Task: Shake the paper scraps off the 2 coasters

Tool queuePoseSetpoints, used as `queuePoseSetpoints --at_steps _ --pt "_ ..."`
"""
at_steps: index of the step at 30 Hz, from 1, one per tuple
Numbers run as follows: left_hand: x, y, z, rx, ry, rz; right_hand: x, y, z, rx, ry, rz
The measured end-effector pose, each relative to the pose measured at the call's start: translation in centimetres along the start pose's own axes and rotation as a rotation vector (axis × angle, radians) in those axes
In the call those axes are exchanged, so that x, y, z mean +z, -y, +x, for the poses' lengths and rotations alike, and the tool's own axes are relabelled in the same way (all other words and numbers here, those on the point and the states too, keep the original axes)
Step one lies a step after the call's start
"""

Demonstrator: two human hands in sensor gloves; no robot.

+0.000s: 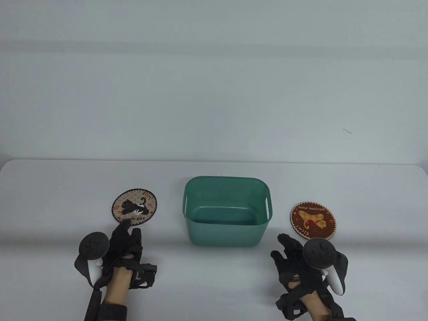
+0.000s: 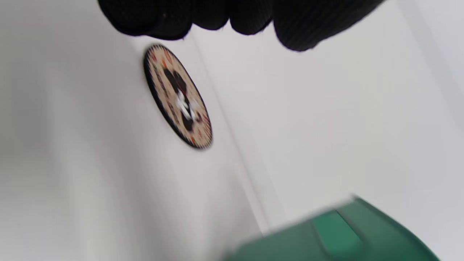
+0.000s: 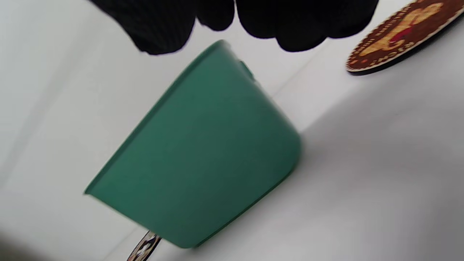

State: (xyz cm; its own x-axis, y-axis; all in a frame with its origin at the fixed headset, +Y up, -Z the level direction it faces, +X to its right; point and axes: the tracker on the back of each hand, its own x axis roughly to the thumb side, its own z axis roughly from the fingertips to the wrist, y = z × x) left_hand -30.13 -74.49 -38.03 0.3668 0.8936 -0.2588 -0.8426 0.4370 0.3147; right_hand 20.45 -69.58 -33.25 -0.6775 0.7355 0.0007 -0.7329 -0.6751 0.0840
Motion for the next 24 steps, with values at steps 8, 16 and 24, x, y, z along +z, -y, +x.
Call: queuePoseSetpoints --at_steps 8,16,24 --pt "-6.2 -2.7 -1.0 -0.232 -0.138 0.061 0.4 -2.4 -0.1 0.122 0.070 0.052" --pt "-10.6 -1.8 -1.0 -0.429 -0.229 0.023 -0.5 -2.7 -0.3 0.144 0.069 0.124" --pt "-13.6 1.2 -1.5 -0.601 -0.360 -0.075 -0.5 -2.2 0.1 0.155 0.070 0.103"
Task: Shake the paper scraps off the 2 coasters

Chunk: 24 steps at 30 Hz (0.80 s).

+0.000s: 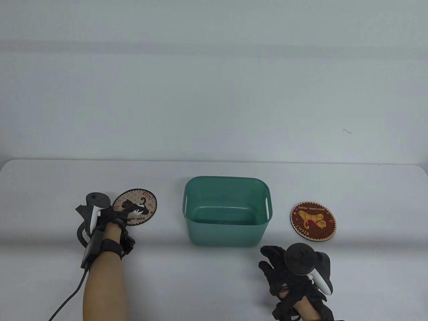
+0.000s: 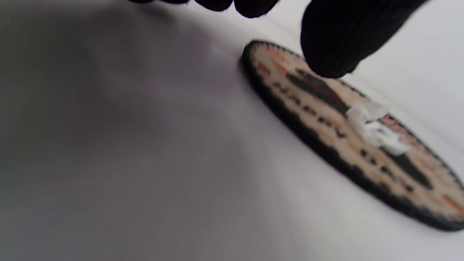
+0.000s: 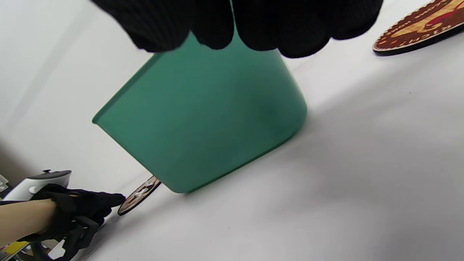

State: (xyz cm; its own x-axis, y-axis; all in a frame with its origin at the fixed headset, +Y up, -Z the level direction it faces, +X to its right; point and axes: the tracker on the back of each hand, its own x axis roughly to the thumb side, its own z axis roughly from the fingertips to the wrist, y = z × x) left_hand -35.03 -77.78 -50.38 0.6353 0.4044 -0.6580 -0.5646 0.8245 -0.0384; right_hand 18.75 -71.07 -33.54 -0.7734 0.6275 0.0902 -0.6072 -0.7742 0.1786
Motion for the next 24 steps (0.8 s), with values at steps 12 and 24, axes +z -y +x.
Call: queuePoseSetpoints --at_steps 12,24 --pt "-0.7 0.2 1.0 -0.002 -0.017 0.046 0.9 0.5 0.8 0.002 0.019 -0.006" --pt "-0.7 -0.5 -0.2 0.218 0.047 0.091 0.6 0.8 0.0 -0.003 -0.015 -0.008"
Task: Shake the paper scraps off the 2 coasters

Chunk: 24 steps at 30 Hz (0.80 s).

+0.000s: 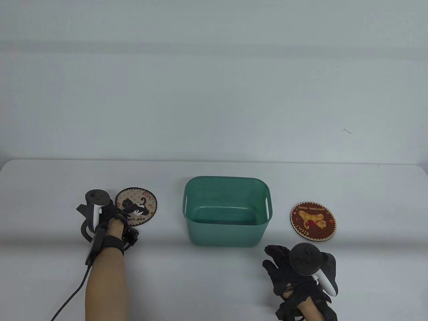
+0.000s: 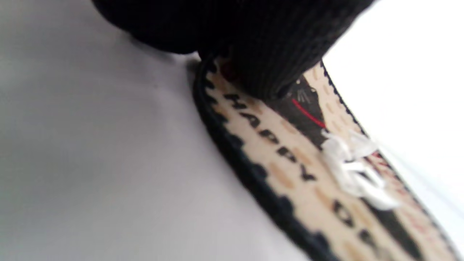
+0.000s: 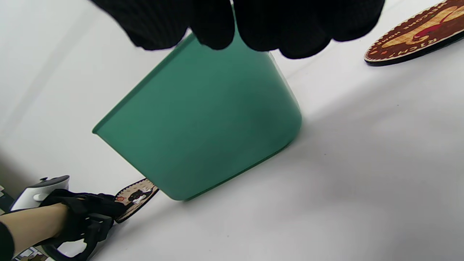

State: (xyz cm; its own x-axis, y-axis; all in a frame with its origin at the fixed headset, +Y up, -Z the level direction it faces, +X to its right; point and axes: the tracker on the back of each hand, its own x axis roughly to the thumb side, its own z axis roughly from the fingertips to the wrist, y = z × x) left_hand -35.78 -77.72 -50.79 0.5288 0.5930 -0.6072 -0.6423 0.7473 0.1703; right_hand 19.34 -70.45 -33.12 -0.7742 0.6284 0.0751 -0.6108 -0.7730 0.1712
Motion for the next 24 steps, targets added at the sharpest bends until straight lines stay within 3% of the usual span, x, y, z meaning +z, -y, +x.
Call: queuePoseSetpoints --at_steps 6,11,24 --pt "1.2 -0.3 -2.6 0.420 -0.086 -0.095 -0.1 0.0 -0.2 -0.004 -0.010 0.002" --pt "3.4 0.0 -3.9 0.672 -0.072 -0.148 0.0 -0.1 -0.5 -0.010 -0.014 -0.001" --pt "13.0 -2.7 -2.8 1.071 0.148 -0.154 0.2 -1.3 -0.1 -0.061 0.040 0.047"
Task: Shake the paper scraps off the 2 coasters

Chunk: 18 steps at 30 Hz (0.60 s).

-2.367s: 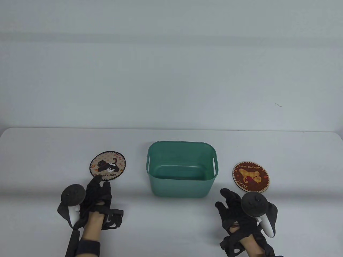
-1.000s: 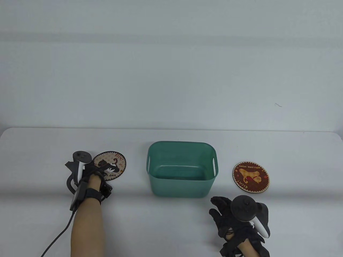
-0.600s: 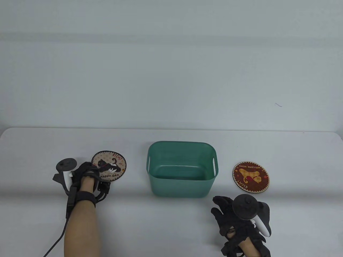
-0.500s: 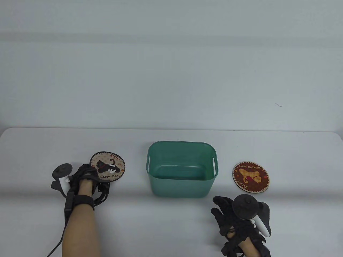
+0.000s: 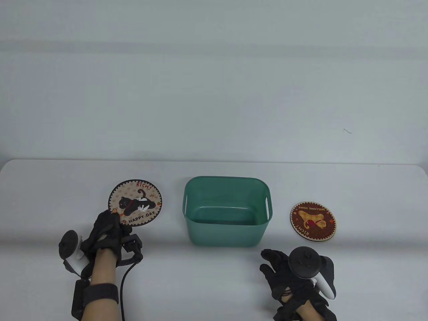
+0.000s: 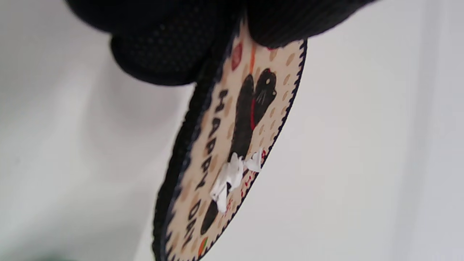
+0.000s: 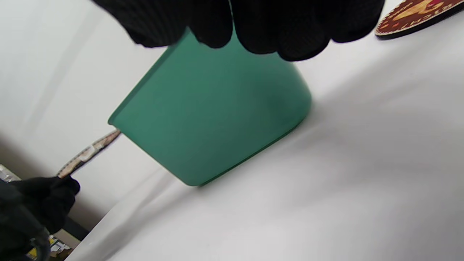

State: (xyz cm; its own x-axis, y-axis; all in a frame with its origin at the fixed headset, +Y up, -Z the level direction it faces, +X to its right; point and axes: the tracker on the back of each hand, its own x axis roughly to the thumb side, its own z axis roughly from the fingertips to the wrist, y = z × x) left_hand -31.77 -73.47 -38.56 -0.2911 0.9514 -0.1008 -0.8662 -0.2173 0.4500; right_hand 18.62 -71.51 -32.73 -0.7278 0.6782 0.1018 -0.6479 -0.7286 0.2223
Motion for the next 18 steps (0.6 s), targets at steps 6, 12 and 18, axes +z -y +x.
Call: queuePoseSetpoints --at_steps 6,12,18 --pt "4.3 2.1 1.3 0.016 0.089 -0.099 -0.1 -0.3 0.7 -0.046 0.033 -0.001" --pt "7.6 5.8 -0.2 0.022 0.100 -0.267 -0.3 -0.4 0.4 -0.136 0.035 -0.025" --pt "9.7 9.3 -1.5 -0.067 0.069 -0.443 0.0 -0.2 0.2 -0.363 0.016 -0.019"
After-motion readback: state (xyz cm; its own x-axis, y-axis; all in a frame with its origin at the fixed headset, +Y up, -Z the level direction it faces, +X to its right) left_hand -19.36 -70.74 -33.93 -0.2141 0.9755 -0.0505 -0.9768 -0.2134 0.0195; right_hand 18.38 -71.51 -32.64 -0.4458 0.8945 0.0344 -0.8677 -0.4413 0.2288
